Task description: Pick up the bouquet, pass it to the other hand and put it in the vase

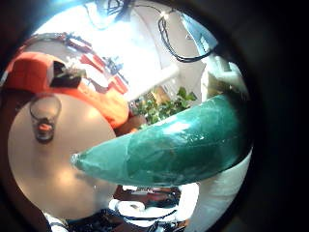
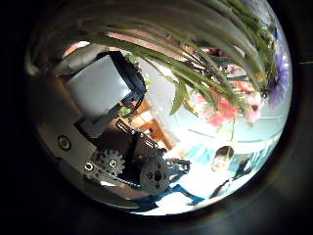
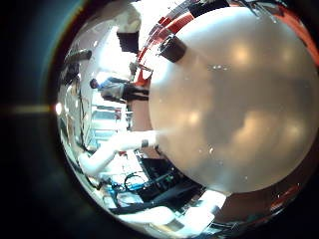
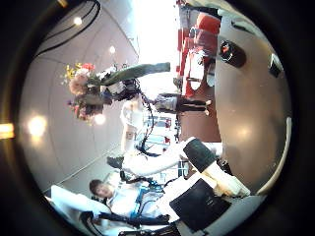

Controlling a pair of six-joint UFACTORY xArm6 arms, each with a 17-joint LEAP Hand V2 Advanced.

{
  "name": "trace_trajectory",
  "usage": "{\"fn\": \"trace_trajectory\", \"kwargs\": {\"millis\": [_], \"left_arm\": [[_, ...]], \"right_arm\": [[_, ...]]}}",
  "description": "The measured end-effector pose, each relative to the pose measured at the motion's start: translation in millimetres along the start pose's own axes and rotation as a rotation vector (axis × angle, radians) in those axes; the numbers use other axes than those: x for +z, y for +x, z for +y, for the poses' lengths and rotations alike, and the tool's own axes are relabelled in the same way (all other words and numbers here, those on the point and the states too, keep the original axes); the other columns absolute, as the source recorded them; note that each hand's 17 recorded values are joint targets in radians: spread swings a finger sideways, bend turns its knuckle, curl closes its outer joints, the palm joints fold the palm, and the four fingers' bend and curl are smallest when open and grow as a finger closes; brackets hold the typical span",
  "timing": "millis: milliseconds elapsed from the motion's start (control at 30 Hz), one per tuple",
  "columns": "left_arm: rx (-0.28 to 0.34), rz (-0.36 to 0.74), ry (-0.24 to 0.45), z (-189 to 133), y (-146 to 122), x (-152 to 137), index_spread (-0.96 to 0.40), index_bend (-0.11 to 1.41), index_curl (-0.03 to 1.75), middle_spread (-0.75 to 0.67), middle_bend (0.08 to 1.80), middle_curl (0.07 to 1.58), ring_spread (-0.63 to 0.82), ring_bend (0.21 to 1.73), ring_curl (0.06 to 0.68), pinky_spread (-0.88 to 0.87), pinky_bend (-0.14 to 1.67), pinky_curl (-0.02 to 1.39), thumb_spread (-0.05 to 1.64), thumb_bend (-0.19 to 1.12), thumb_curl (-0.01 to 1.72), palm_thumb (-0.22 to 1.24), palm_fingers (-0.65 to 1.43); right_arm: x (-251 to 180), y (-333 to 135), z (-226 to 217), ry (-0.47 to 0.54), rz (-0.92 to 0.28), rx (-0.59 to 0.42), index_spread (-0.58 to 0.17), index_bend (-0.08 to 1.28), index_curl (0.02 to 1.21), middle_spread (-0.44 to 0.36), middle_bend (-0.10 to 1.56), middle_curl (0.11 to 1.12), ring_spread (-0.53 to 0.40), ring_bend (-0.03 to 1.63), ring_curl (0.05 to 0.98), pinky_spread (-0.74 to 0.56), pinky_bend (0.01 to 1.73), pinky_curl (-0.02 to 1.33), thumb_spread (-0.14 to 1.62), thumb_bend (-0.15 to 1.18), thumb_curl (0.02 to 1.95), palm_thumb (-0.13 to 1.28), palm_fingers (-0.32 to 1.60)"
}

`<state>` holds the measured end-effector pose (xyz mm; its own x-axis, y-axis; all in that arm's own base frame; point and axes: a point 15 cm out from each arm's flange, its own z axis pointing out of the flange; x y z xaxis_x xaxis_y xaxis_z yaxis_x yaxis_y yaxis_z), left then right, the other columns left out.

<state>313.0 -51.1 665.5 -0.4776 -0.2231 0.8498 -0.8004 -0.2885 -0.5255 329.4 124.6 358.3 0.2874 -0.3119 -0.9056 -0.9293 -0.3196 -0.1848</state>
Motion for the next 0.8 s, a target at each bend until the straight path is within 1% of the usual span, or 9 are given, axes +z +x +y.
{"fn": "trace_trajectory", "kwargs": {"millis": [67, 133, 233, 300, 467, 633, 800], "left_arm": [[0.03, -0.032, 0.054, -13.3, 1.2, -10.3, -0.69, 0.71, 1.13, -0.47, 1.23, 0.89, -0.39, 1.52, 0.539, -0.56, 1.22, 0.89, 1.06, 0.13, 0.8, 1.03, 1.06], [0.048, -0.052, 0.093, -22.9, -0.5, -16.0, -0.7, 0.69, 1.15, -0.47, 1.23, 0.89, -0.39, 1.52, 0.538, -0.56, 1.21, 0.9, 1.06, 0.13, 0.81, 1.03, 1.06], [0.069, -0.073, 0.14, -34.9, -6.1, -21.5, -0.71, 0.67, 1.18, -0.47, 1.22, 0.89, -0.39, 1.52, 0.537, -0.57, 1.2, 0.92, 1.07, 0.12, 0.82, 1.03, 1.06], [0.072, -0.081, 0.165, -40.7, -12.3, -22.8, -0.72, 0.66, 1.2, -0.47, 1.22, 0.89, -0.39, 1.52, 0.536, -0.57, 1.19, 0.93, 1.07, 0.12, 0.83, 1.03, 1.07], [0.037, -0.068, 0.175, -48.4, -40.1, -6.2, -0.73, 0.64, 1.23, -0.47, 1.22, 0.89, -0.39, 1.52, 0.533, -0.58, 1.18, 0.95, 1.08, 0.1, 0.85, 1.03, 1.07], [0.0, -0.108, 0.177, -59.8, -78.3, 14.4, -0.74, 0.62, 1.27, -0.48, 1.21, 0.9, -0.39, 1.51, 0.532, -0.59, 1.16, 0.97, 1.08, 0.09, 0.87, 1.03, 1.08], [-0.036, -0.138, 0.175, -67.9, -120.6, 24.4, -0.74, 0.6, 1.3, -0.48, 1.21, 0.9, -0.39, 1.51, 0.531, -0.6, 1.14, 0.98, 1.09, 0.07, 0.89, 1.03, 1.08]], "right_arm": [[0.2, 0.4, 0.0, 0.0, -0.001, 0.0, -0.297, 0.23, 0.44, 0.032, 0.4, 0.37, 0.114, 0.67, 0.315, 0.34, 0.65, 0.52, 1.0, -0.03, 0.64, 0.71, -0.07], [0.1, 0.2, -0.6, 0.001, -0.003, 0.001, -0.298, 0.2, 0.42, 0.04, 0.36, 0.36, 0.128, 0.63, 0.297, 0.36, 0.61, 0.49, 1.0, -0.03, 0.63, 0.71, -0.05], [-0.1, -6.7, -7.5, 0.027, -0.028, -0.007, -0.296, 0.17, 0.4, 0.053, 0.31, 0.34, 0.141, 0.58, 0.277, 0.37, 0.57, 0.46, 1.0, -0.02, 0.61, 0.72, -0.03], [-0.5, -12.4, -13.2, 0.049, -0.048, -0.016, -0.295, 0.17, 0.39, 0.056, 0.29, 0.34, 0.146, 0.56, 0.27, 0.38, 0.55, 0.44, 1.0, -0.02, 0.59, 0.72, -0.01], [-1.4, -20.8, -18.5, 0.071, -0.077, -0.031, -0.292, 0.17, 0.36, 0.06, 0.26, 0.33, 0.155, 0.53, 0.257, 0.38, 0.52, 0.4, 1.0, -0.02, 0.57, 0.73, 0.01], [-8.7, -41.7, -37.2, 0.153, -0.142, -0.066, -0.293, 0.17, 0.35, 0.061, 0.24, 0.33, 0.156, 0.49, 0.245, 0.38, 0.5, 0.38, 1.0, -0.02, 0.56, 0.73, 0.05], [-8.3, -40.5, -37.9, 0.155, -0.14, -0.068, -0.29, 0.16, 0.33, 0.062, 0.22, 0.33, 0.157, 0.47, 0.241, 0.39, 0.48, 0.36, 0.99, -0.02, 0.55, 0.74, 0.06]]}}
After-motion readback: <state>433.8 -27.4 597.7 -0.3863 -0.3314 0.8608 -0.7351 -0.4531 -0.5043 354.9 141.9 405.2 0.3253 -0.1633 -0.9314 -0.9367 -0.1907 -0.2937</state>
